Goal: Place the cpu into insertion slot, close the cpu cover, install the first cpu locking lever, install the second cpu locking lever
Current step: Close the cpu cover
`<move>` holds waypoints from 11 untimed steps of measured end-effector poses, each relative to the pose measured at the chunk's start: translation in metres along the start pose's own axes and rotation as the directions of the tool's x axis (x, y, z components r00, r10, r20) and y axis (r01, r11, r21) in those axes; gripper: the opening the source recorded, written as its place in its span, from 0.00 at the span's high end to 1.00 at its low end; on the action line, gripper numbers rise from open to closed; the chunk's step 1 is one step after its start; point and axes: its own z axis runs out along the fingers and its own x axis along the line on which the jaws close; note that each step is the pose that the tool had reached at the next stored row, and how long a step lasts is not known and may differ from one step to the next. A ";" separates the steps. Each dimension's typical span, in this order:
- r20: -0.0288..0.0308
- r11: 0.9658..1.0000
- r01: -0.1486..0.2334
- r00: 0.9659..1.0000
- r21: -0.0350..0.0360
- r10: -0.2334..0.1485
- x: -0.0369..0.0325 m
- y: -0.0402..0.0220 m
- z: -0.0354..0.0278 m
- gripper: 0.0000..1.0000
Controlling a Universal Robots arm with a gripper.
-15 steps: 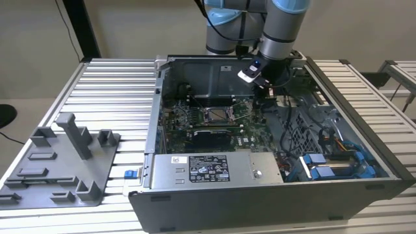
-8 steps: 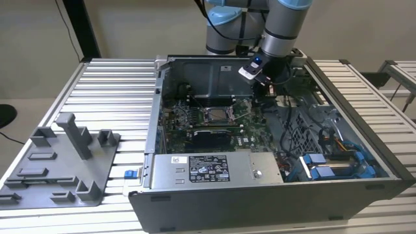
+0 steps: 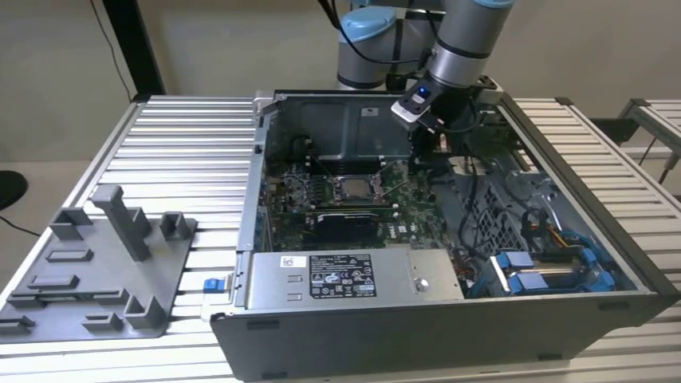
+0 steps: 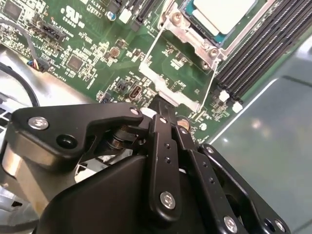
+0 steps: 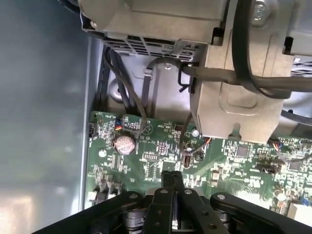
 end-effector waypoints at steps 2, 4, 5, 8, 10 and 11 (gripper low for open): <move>-0.001 1.000 0.000 1.000 0.006 0.000 0.0001 -0.0003 -0.0027 1.00; -0.001 1.000 0.000 1.000 0.012 0.000 0.0000 -0.0006 -0.0046 1.00; -0.002 1.000 0.000 1.000 0.016 0.000 0.0000 -0.0010 -0.0056 1.00; -0.003 1.000 0.000 1.000 0.026 0.000 -0.0002 -0.0024 -0.0074 1.00; -0.004 0.999 0.000 1.000 0.034 0.000 -0.0003 -0.0038 -0.0080 1.00; -0.004 0.999 0.000 1.000 0.038 0.000 -0.0003 -0.0046 -0.0083 1.00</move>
